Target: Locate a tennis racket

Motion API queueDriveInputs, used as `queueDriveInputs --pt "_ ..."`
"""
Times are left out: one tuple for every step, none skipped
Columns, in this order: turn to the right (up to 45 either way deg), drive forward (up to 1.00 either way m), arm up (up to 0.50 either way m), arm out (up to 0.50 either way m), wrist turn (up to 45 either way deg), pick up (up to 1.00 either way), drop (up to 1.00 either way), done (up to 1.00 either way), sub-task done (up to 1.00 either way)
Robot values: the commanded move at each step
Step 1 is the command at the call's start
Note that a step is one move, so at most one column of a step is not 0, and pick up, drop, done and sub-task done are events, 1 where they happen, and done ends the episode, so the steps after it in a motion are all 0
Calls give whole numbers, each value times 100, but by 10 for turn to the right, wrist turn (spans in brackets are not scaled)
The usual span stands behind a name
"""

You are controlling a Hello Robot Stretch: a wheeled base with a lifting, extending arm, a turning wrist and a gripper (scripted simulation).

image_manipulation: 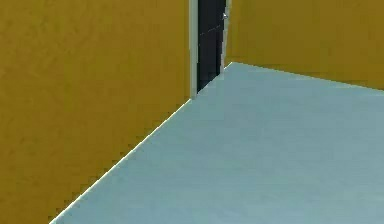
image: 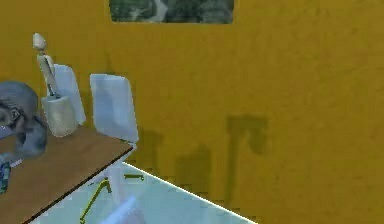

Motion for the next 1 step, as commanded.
queueDriveInputs --pt "450 0 0 0 0 0 0 0 0"
